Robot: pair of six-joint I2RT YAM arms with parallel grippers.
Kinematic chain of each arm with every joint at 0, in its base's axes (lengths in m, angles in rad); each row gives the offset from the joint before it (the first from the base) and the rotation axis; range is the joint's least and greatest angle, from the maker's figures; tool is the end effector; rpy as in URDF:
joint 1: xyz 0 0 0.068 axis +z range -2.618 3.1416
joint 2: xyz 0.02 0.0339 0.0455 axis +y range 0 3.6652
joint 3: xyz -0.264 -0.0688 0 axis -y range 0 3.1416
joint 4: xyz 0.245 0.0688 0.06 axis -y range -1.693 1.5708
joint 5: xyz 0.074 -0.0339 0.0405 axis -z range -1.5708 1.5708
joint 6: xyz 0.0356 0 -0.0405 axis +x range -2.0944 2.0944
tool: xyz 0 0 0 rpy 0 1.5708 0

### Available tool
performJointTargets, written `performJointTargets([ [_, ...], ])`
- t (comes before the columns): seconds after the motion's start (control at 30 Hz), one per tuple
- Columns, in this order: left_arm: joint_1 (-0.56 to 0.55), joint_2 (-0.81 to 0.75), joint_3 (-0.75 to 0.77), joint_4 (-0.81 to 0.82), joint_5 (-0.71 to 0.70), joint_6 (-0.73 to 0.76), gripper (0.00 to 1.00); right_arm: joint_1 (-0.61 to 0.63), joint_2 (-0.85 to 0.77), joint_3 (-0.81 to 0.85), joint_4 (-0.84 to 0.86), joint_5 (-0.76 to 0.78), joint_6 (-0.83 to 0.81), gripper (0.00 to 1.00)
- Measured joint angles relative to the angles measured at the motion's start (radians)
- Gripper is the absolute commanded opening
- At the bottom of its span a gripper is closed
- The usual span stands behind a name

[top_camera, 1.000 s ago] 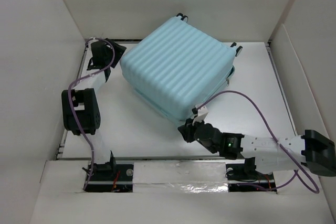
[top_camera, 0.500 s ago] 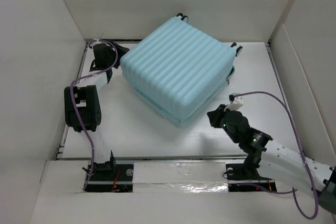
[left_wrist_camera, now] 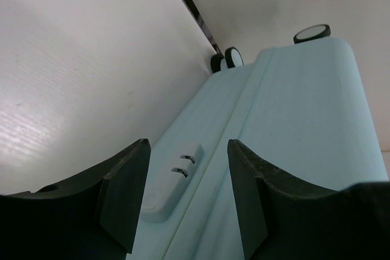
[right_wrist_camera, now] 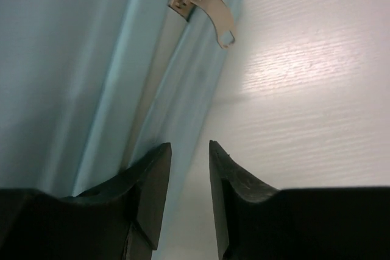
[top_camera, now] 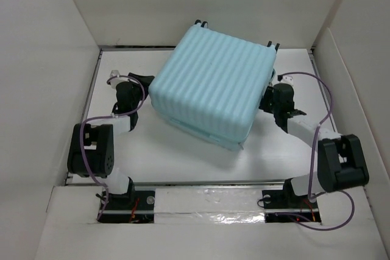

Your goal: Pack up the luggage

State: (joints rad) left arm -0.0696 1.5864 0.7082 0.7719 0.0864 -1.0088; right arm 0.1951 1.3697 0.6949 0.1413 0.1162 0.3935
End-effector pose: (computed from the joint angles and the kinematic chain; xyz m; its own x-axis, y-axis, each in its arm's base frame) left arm 0.3346 -0.0264 0.2156 -0.1875 -0.8320 -0.5221 -0.0070 0.5327 -0.8463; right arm 0.2855 0.0522 0.2104 -0.4971 0.2900 -0.8178 0.1039 0.9556 0.2757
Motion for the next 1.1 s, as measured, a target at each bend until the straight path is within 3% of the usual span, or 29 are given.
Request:
performJointTargets([
  [0.37,-0.051,-0.396,-0.323,0.013,-0.192,0.031,0.51,-0.012,0.298,0.275,-0.050,-0.118,-0.163,0.44],
  [0.6,-0.082,-0.662,-0.376,-0.105,-0.222,0.070,0.52,-0.055,0.285,0.230,-0.003,-0.209,-0.100,0.44],
  [0.63,-0.088,-0.701,-0.383,-0.115,-0.224,0.073,0.52,-0.068,0.248,0.180,0.027,-0.232,-0.067,0.39],
  [0.67,-0.093,-0.735,-0.389,-0.125,-0.224,0.075,0.52,-0.077,0.191,0.108,0.078,-0.256,-0.035,0.24],
  [0.77,-0.118,-0.806,-0.394,-0.153,-0.203,0.086,0.53,-0.082,-0.052,-0.142,0.196,-0.301,0.050,0.02],
  [0.8,-0.127,-0.819,-0.396,-0.155,-0.200,0.089,0.53,-0.080,-0.142,-0.225,0.238,-0.301,0.076,0.00],
  [0.9,-0.132,-0.821,-0.400,-0.156,-0.197,0.094,0.54,-0.068,-0.383,-0.400,0.275,-0.300,0.126,0.00],
  [0.93,-0.132,-0.816,-0.400,-0.151,-0.197,0.094,0.54,-0.057,-0.536,-0.480,0.275,-0.299,0.149,0.00],
  [1.03,-0.131,-0.798,-0.399,-0.134,-0.199,0.092,0.54,-0.016,-0.823,-0.565,0.198,-0.291,0.182,0.18],
  [1.07,-0.131,-0.791,-0.399,-0.129,-0.204,0.092,0.54,0.001,-0.911,-0.573,0.145,-0.284,0.190,0.29],
  [1.1,-0.130,-0.787,-0.399,-0.126,-0.211,0.092,0.54,0.016,-0.995,-0.579,0.096,-0.280,0.199,0.33],
])
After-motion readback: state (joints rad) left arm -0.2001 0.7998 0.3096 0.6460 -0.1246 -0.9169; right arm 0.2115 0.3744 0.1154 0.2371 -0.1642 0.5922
